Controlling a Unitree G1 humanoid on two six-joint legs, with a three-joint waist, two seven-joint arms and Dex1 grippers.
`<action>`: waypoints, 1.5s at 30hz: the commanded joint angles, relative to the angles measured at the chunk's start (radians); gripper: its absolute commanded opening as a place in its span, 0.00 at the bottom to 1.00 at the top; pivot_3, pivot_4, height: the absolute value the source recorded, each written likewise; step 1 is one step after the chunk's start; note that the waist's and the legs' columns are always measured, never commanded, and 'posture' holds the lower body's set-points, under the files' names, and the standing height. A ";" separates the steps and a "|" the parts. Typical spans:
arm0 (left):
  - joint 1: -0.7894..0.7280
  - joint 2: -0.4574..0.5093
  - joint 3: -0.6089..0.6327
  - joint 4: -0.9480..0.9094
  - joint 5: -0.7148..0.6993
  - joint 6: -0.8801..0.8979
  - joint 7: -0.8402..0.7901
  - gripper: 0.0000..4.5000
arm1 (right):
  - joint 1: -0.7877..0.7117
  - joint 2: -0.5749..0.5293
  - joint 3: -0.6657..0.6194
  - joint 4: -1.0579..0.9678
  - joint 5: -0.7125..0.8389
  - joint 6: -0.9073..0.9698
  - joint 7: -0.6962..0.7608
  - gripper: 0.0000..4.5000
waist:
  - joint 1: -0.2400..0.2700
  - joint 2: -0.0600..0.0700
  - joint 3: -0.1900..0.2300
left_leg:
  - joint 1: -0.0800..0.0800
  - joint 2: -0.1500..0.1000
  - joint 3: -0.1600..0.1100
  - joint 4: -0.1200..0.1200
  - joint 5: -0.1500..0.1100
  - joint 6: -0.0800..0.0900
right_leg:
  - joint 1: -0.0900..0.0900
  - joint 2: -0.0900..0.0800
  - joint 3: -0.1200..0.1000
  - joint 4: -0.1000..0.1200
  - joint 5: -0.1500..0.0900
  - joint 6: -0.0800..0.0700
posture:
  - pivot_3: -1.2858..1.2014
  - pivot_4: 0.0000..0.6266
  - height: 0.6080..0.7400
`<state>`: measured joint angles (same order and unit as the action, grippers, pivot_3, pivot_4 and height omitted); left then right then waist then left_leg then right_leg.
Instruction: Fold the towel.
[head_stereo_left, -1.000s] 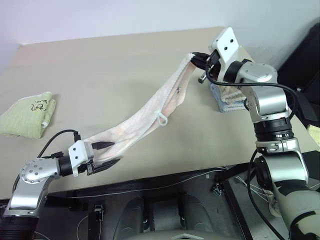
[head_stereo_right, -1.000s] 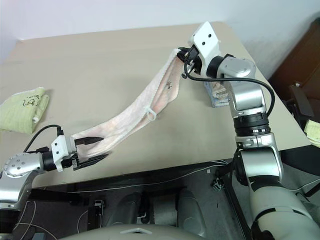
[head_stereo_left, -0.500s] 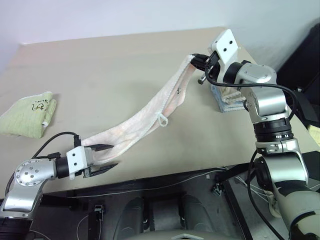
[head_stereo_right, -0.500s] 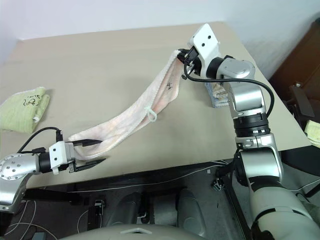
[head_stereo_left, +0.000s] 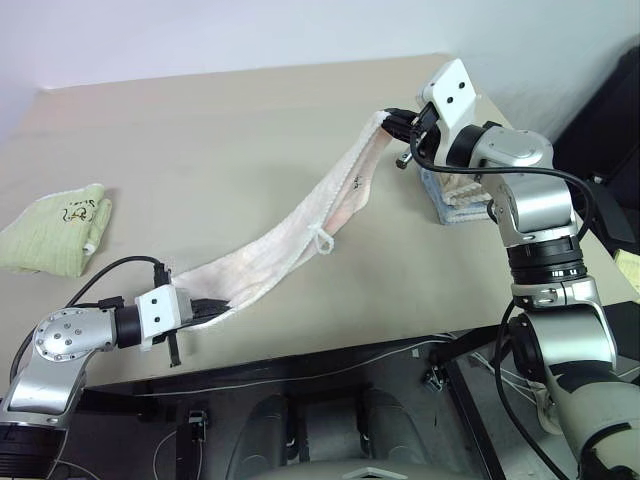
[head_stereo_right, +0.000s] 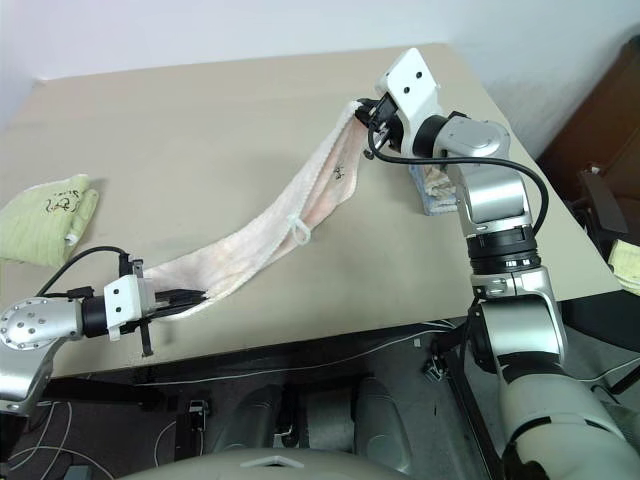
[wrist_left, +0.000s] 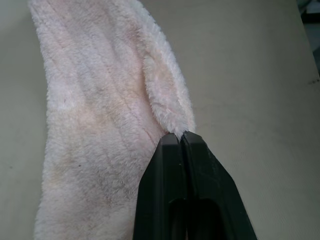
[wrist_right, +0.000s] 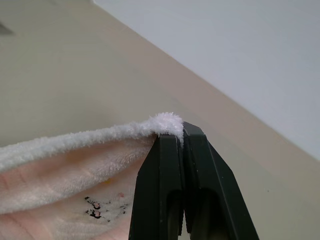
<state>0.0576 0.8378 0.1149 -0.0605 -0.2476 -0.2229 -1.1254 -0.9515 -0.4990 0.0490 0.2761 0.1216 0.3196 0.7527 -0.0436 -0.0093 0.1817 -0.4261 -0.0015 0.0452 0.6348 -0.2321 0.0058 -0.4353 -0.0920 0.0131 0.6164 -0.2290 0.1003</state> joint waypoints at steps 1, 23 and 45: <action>0.003 0.028 0.029 -0.028 -0.029 0.013 -0.014 0.01 | -0.012 -0.015 -0.018 -0.043 -0.001 -0.009 -0.008 0.00 | 0.000 0.000 0.000 | 0.000 0.000 0.000 0.000 0.000 0.000 | 0.000 0.000 0.000 0.000 0.000 0.000 | 0.52 0.24 1.00; -0.457 0.115 0.339 0.328 -0.431 0.550 0.056 0.01 | -0.068 -0.007 -0.032 0.046 0.000 -0.055 -0.029 0.00 | 0.000 -0.001 0.001 | 0.002 0.007 0.001 0.017 0.000 0.000 | 0.003 0.009 0.001 0.014 0.000 0.000 | 0.52 0.24 1.00; -1.094 0.108 0.167 1.224 -0.072 0.124 -0.272 0.01 | 0.062 -0.104 -0.052 -0.176 0.094 0.040 0.072 0.00 | -0.006 -0.009 0.005 | -0.002 0.007 0.007 0.012 -0.001 0.001 | 0.000 0.011 0.001 0.012 -0.001 0.006 | 0.52 0.24 1.00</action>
<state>-1.0700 0.9053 0.2528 1.1950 -0.2878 -0.1265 -1.3004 -0.9184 -0.5811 0.0228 0.2437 0.1667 0.2926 0.8045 -0.0493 -0.0181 0.1868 -0.4280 0.0066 0.0520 0.6477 -0.2331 0.0067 -0.4360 -0.0814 0.0142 0.6288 -0.2298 0.1067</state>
